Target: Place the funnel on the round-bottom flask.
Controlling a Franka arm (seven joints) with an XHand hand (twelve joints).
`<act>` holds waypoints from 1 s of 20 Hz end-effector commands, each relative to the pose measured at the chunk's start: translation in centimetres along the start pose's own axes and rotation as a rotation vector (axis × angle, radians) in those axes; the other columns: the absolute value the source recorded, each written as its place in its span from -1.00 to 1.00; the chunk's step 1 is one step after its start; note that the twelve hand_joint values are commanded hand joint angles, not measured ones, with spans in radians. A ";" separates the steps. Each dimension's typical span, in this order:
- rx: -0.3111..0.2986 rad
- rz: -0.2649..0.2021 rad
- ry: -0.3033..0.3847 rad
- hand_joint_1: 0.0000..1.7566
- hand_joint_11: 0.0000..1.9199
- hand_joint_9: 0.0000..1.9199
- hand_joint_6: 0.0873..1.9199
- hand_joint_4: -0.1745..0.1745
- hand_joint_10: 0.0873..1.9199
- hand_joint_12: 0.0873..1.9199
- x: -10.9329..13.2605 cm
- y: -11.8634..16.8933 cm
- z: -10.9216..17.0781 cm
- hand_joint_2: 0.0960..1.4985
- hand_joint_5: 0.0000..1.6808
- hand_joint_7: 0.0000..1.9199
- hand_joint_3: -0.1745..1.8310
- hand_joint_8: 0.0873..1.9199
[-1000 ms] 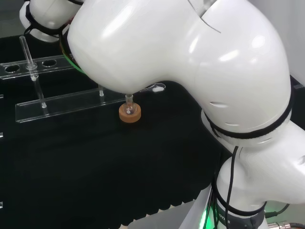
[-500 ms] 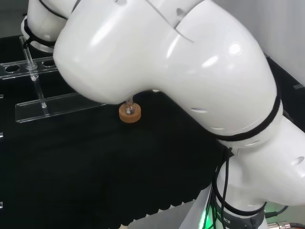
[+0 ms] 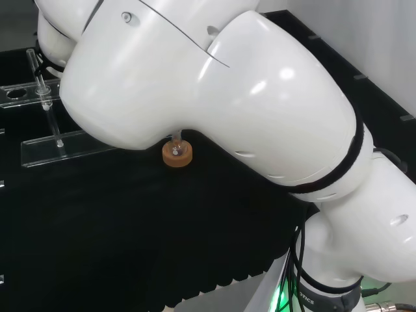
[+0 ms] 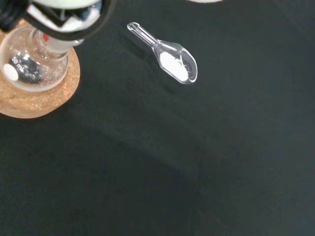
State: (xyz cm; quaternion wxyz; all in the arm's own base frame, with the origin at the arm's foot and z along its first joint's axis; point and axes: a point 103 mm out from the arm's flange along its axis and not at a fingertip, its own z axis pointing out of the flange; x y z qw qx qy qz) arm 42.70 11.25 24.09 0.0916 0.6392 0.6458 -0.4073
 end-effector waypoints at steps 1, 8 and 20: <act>0.009 -0.007 0.002 0.04 -0.31 0.07 -0.31 0.26 -0.69 0.27 0.3 0.5 0.6 -0.12 -0.29 -0.33 -0.11 -0.46; 0.020 -0.016 0.013 0.04 -0.30 0.07 -0.31 0.26 -0.69 0.26 0.7 0.9 1.4 -0.12 -0.29 -0.33 -0.11 -0.46; 0.030 -0.030 0.017 0.04 -0.30 0.07 -0.30 0.26 -0.69 0.26 1.5 1.0 2.2 -0.12 -0.29 -0.34 -0.11 -0.46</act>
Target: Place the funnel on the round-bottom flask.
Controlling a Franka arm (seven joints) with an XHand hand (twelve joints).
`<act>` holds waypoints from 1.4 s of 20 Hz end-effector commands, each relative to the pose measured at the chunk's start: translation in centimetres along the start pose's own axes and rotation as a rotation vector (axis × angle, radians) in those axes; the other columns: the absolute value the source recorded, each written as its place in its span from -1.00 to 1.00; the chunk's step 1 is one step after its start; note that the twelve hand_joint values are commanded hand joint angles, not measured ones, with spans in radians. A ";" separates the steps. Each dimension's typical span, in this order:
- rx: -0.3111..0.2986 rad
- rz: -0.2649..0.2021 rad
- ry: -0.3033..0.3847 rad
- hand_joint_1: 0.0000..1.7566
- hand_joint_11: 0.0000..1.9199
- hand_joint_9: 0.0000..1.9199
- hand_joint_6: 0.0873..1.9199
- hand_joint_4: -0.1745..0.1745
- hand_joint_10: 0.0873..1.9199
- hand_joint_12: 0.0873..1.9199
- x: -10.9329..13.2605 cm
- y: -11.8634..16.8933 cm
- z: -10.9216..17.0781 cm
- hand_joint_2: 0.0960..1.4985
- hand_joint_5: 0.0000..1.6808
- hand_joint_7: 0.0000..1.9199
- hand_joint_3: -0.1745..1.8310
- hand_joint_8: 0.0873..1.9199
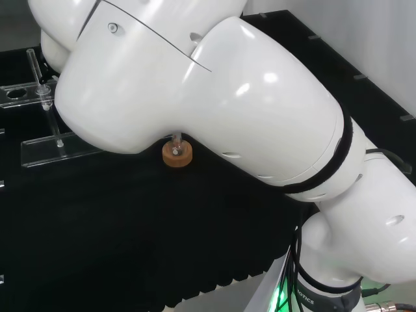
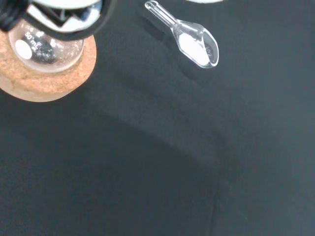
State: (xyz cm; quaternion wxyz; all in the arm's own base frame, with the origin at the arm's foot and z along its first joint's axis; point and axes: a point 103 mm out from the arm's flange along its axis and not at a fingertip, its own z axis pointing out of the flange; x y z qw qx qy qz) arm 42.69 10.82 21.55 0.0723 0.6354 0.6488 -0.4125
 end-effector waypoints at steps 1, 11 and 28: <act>0.000 -0.005 -0.001 0.04 -0.30 0.07 -0.30 0.26 -0.69 0.26 0.2 -0.1 0.3 -0.12 -0.29 -0.34 -0.11 -0.46; 0.003 -0.005 -0.002 0.04 -0.30 0.06 -0.31 0.21 -0.70 0.26 0.2 -0.3 0.6 -0.12 -0.32 -0.35 -0.11 -0.46; 0.009 -0.013 -0.013 0.04 -0.30 0.04 -0.32 0.16 -0.69 0.26 0.8 0.3 0.3 -0.12 -0.34 -0.37 -0.10 -0.45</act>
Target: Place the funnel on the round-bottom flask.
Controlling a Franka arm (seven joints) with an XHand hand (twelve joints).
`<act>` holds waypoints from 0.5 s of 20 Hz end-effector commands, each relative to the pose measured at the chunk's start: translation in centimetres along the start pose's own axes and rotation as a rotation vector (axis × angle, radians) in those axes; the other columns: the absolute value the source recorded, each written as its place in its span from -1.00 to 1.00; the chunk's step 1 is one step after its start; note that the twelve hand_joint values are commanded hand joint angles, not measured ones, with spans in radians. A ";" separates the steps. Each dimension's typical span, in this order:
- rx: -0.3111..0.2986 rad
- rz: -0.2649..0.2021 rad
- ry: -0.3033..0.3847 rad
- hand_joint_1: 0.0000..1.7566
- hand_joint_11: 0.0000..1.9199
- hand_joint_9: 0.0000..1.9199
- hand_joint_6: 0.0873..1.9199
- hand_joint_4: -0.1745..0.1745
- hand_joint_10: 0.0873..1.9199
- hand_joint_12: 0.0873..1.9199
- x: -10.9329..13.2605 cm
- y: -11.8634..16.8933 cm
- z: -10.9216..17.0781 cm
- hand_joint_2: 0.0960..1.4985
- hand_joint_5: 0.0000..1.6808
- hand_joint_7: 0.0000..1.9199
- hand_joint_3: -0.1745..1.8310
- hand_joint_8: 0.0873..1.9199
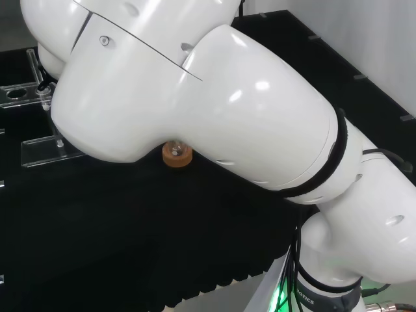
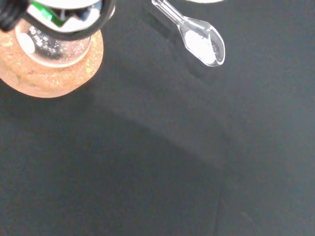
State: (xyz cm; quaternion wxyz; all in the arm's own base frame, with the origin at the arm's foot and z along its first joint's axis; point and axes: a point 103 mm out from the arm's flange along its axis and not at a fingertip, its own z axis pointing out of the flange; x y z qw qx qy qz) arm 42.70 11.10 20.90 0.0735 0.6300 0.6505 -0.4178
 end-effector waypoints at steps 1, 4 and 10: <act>0.009 -0.003 0.004 0.04 -0.30 0.04 -0.32 0.16 -0.69 0.26 0.2 0.1 0.1 -0.12 -0.35 -0.37 -0.10 -0.45; 0.005 -0.002 0.005 0.04 -0.30 0.03 -0.32 0.15 -0.69 0.25 0.1 0.1 -0.1 -0.12 -0.35 -0.37 -0.10 -0.45; 0.044 -0.007 0.003 0.02 -0.33 -0.01 -0.36 0.08 -0.69 0.26 0.4 0.3 0.0 -0.17 -0.41 -0.41 -0.10 -0.44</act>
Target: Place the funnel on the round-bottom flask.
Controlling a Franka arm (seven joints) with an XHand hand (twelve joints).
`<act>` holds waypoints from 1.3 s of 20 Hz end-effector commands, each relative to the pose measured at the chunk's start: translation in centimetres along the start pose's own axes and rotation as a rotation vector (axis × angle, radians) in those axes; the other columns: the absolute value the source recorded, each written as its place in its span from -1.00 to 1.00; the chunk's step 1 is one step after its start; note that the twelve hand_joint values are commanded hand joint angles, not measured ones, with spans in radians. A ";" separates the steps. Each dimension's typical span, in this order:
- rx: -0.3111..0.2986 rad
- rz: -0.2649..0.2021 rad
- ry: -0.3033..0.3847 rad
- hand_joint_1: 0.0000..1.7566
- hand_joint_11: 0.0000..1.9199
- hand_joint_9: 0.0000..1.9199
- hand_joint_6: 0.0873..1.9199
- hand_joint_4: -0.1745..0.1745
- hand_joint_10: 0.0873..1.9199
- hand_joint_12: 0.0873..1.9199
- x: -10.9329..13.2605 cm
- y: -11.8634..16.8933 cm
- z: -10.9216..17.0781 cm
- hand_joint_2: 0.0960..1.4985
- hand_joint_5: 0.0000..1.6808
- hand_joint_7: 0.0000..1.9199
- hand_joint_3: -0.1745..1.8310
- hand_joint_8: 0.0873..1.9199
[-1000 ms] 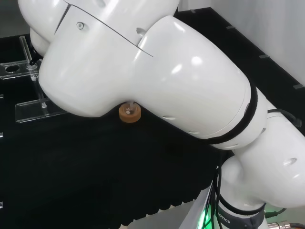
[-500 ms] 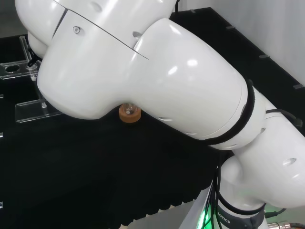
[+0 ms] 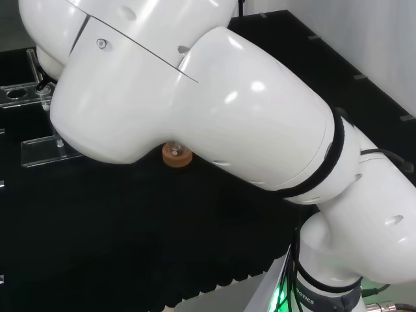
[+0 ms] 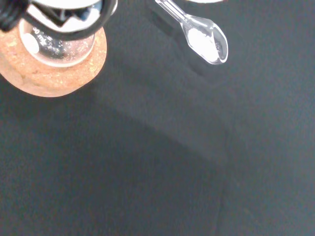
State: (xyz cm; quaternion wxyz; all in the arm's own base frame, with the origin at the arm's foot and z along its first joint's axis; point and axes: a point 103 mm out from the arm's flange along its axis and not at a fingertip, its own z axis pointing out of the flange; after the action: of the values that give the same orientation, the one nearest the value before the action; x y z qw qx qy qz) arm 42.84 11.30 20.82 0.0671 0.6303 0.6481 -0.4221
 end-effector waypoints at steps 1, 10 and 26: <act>0.039 -0.004 0.001 0.01 -0.34 -0.03 -0.39 0.05 -0.68 0.27 0.2 0.2 0.2 -0.20 -0.43 -0.44 -0.10 -0.43; 0.070 -0.009 0.014 -0.04 -0.43 -0.21 -0.84 -0.16 -0.56 0.31 -0.1 0.0 0.2 -0.29 -0.60 -0.64 -0.12 -0.35; -0.014 0.027 0.078 -0.22 -0.52 -0.48 -1.00 -0.18 -0.44 0.37 -3.1 -4.7 -1.5 -0.32 -0.75 -0.95 -0.23 -0.39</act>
State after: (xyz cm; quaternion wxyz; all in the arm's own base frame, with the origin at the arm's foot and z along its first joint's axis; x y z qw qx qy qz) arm 41.30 11.00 23.87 0.0482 0.6468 0.6404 -0.4113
